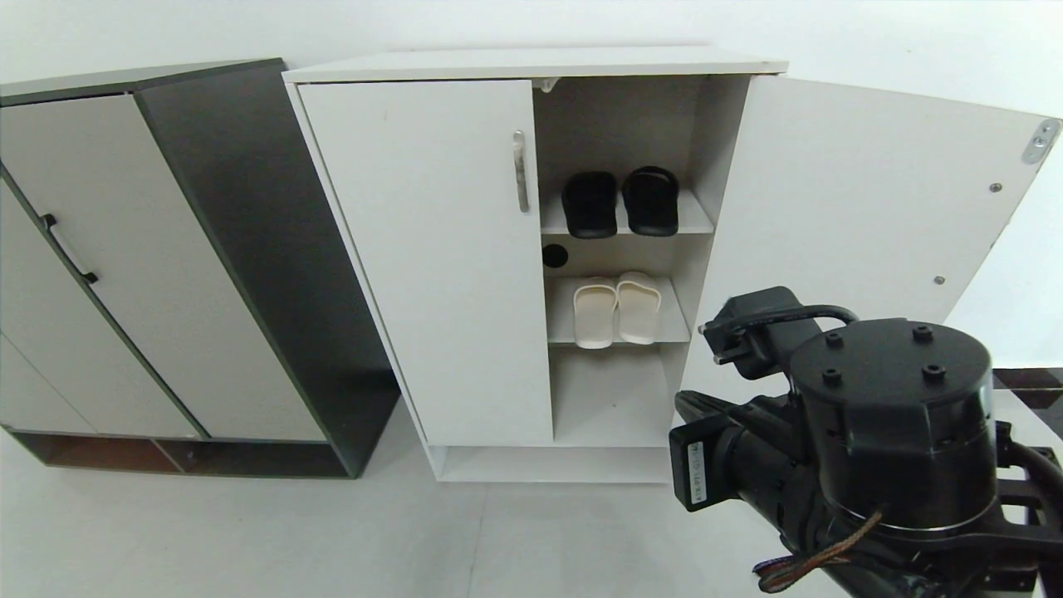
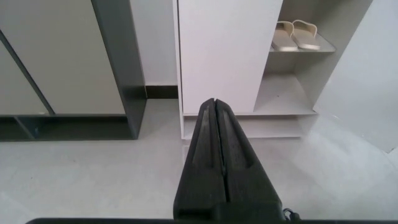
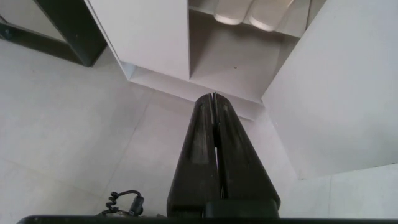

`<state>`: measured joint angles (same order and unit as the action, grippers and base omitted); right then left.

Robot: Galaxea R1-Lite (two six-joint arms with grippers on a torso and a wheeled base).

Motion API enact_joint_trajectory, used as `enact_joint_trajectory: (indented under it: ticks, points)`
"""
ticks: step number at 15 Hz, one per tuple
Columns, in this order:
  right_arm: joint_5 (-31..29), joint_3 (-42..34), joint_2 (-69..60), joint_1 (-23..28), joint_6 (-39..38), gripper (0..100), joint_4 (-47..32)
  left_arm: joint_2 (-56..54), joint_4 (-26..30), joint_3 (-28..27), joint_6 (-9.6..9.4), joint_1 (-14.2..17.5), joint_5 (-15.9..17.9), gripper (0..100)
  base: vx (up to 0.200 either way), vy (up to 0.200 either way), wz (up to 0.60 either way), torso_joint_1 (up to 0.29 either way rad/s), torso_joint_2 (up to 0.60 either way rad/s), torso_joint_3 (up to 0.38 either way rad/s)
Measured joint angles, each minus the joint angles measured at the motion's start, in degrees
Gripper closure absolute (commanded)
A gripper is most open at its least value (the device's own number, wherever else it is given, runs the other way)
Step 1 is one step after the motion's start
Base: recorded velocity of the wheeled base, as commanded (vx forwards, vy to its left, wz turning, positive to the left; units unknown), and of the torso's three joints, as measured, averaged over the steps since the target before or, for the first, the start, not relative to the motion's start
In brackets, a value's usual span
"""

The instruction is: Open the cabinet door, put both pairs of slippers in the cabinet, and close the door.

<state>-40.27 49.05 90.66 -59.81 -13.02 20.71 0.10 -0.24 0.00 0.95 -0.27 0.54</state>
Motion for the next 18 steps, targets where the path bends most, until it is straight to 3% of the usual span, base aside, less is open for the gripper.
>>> enact_joint_trajectory:
  ticks: [3, 7, 18]
  points:
    - [0.0, 0.0, 0.0, 0.0, 0.0, 100, 0.0, 0.0, 0.0, 0.0, -0.02, 0.0, 0.0, 100, 0.0, 0.0, 0.0, 0.0, 0.0, 0.0]
    - [0.0, 0.1, 0.1, 0.3, 0.1, 100, 0.0, 0.0, 0.1, 0.0, 0.0, 0.0, 0.0, 100, 0.0, 0.0, 0.0, 0.018, -0.19, -0.293]
    - [0.0, 0.1, 0.3, 0.5, 0.0, 100, 0.0, 0.0, 0.0, 0.0, 0.0, 0.0, 0.0, 100, 0.0, 0.0, 0.0, 0.105, -0.49, -0.344]
